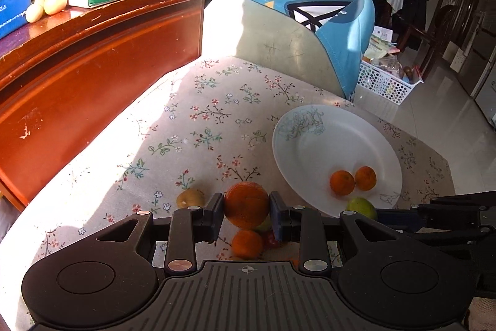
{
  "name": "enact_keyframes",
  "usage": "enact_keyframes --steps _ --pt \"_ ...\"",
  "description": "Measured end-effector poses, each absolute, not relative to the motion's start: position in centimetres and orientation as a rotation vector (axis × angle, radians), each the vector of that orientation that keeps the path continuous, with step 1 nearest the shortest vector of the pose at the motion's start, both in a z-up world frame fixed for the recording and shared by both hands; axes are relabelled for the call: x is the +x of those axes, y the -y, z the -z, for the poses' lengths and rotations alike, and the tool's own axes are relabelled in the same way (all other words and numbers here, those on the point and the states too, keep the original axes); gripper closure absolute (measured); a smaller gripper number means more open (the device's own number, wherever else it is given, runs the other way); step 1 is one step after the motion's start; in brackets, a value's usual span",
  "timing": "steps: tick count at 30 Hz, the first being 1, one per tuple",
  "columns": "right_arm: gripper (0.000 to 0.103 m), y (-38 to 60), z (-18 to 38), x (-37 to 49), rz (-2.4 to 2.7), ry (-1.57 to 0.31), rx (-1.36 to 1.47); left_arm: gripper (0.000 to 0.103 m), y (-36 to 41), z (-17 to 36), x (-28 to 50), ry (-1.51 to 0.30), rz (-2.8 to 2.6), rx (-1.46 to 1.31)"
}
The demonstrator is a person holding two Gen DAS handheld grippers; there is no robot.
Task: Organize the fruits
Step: 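Carry the held tangerine and lime over the white plate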
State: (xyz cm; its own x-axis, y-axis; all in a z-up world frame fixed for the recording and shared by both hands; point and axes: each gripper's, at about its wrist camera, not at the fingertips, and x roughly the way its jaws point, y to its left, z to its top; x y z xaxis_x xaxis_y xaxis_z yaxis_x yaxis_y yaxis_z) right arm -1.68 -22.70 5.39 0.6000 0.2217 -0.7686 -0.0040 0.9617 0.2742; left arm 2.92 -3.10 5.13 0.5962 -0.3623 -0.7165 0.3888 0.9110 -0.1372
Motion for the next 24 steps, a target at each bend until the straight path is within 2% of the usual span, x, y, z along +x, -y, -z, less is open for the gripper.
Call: enact_keyframes --steps 8,24 --pt "0.077 26.4 -5.8 -0.6 -0.031 -0.880 0.296 0.075 6.8 -5.0 4.2 -0.817 0.490 0.036" --pt "0.077 31.5 -3.1 1.4 0.141 -0.911 0.387 0.075 12.0 -2.4 7.2 -0.876 0.517 0.043"
